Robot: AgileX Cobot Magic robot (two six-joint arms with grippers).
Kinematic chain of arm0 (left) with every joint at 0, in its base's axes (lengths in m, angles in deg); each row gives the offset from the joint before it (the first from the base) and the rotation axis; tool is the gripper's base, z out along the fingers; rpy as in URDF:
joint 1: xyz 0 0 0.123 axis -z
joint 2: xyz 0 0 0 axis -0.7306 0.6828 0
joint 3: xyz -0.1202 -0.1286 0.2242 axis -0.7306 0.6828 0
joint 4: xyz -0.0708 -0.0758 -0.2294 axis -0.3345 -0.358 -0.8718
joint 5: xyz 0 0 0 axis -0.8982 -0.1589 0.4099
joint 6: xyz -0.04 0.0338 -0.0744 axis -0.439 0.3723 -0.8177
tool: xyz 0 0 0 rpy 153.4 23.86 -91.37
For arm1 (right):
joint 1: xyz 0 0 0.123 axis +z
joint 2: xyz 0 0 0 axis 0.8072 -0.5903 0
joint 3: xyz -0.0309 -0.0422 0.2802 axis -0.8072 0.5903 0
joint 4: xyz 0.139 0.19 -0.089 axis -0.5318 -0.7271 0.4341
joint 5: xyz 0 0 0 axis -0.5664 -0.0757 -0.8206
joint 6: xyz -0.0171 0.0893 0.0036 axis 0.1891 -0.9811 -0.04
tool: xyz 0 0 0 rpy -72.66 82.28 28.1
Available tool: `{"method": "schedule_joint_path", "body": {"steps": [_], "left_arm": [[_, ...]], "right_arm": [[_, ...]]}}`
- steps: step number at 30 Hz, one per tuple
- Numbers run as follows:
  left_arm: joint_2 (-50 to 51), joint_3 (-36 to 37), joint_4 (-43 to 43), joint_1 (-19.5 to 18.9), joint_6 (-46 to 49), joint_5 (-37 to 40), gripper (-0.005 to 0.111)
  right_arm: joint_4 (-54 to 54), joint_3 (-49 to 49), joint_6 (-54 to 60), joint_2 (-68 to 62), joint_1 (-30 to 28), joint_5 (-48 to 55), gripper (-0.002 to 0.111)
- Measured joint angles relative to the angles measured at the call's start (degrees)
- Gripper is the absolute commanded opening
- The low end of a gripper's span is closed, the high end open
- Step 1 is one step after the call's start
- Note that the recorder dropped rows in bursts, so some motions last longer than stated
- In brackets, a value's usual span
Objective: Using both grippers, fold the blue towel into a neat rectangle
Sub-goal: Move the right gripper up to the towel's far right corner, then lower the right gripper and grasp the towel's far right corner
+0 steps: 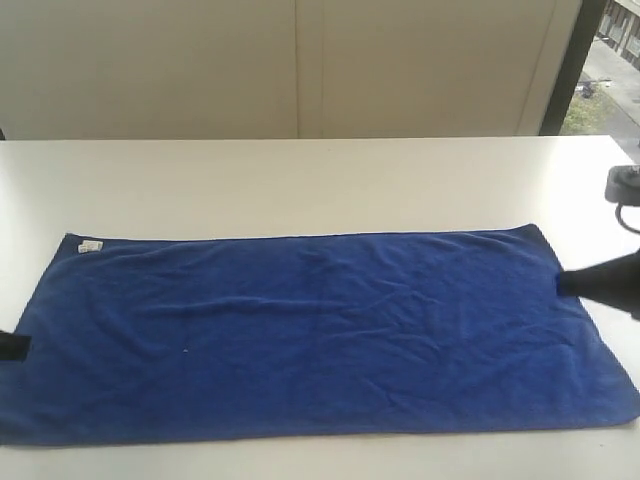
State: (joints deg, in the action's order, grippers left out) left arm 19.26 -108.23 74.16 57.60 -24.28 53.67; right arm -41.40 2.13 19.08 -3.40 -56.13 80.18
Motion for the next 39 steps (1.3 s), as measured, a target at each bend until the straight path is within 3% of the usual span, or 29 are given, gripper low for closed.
{"method": "schedule_joint_path", "body": {"steps": [4,8,11,16,21,23,28,33,39], "left_arm": [[-8.96,0.0,-0.25,0.0,-0.65,-3.01,0.0],[-18.35,0.0,1.3,0.0,-0.65,-3.79,0.0],[-24.44,0.0,3.06,0.0,-0.75,-1.58,0.0],[-35.35,0.6,7.0,0.0,-2.23,3.3,0.0],[-49.39,1.6,17.19,0.0,-10.36,13.78,0.0],[-54.89,5.04,18.91,0.0,-11.14,16.32,0.0],[-55.33,16.95,18.99,0.0,-10.86,7.17,0.0],[-53.96,18.77,17.85,0.0,-11.78,3.13,0.0],[-53.96,21.55,10.18,0.0,-15.15,1.93,0.0]], "right_arm": [[-2.23,-8.77,6.48,-4.21,-3.21,4.52,0.0],[-17.74,-17.3,24.29,-10.86,-7.31,9.34,0.0],[-29.37,-21.55,37.01,-16.37,-9.66,12.55,0.0],[-34.62,-22.82,43.56,-23.01,-10.3,12.96,0.002],[-34.74,-22.95,44.72,-24.0,-10.43,9.07,0.025],[-34.84,-22.95,44.77,-24.0,-10.58,7.88,0.033],[-34.85,-22.95,44.77,-24.0,-10.66,7.19,0.034],[-34.85,-22.95,44.77,-24.0,-10.66,7.06,0.034],[-34.85,-22.95,44.77,-24.0,-10.66,6.96,0.034]]}}
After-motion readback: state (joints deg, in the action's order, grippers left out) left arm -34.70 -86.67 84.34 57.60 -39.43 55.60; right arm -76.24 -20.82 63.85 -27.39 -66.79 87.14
